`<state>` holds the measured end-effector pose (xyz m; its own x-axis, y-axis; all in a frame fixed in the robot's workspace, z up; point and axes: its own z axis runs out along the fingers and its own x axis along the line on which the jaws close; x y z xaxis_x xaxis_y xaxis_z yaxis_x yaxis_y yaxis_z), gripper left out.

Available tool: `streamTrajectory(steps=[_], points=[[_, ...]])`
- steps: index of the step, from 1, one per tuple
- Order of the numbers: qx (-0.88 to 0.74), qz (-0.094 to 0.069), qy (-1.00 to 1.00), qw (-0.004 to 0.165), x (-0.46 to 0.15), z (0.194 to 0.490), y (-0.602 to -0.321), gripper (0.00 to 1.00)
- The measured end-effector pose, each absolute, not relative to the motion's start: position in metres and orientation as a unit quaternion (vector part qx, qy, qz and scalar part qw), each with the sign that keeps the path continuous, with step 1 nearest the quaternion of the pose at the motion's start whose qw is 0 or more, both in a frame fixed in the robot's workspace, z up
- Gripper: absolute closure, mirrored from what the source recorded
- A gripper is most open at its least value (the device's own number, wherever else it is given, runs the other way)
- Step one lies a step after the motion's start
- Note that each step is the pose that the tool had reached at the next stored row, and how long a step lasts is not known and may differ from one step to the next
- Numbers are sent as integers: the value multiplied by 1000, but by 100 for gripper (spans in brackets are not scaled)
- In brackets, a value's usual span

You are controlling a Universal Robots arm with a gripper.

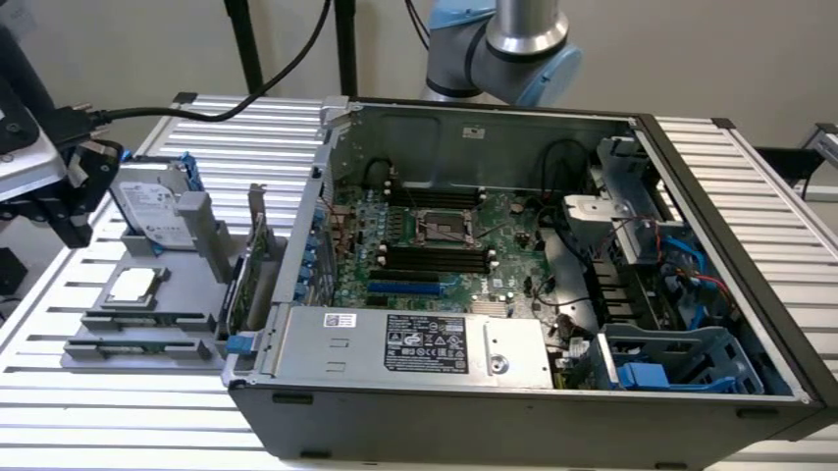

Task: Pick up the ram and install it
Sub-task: 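Pick up the ram and move it above insertion slot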

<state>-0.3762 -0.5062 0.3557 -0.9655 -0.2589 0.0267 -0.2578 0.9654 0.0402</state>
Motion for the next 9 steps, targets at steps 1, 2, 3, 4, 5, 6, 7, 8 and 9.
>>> streamTrajectory(steps=[1,2,3,4,5,6,7,8,9], points=[[139,-18,-990,16,-376,355,-506,89],[148,-18,-989,16,-376,354,-506,89],[157,-18,-987,16,-376,353,-506,89],[166,-18,-986,17,-376,352,-506,89],[176,-17,-984,17,-376,351,-506,89],[184,-17,-983,17,-376,350,-506,89],[193,-17,-981,17,-376,349,-506,89],[202,-17,-979,17,-376,349,-506,89],[211,-17,-977,17,-376,348,-506,89]])
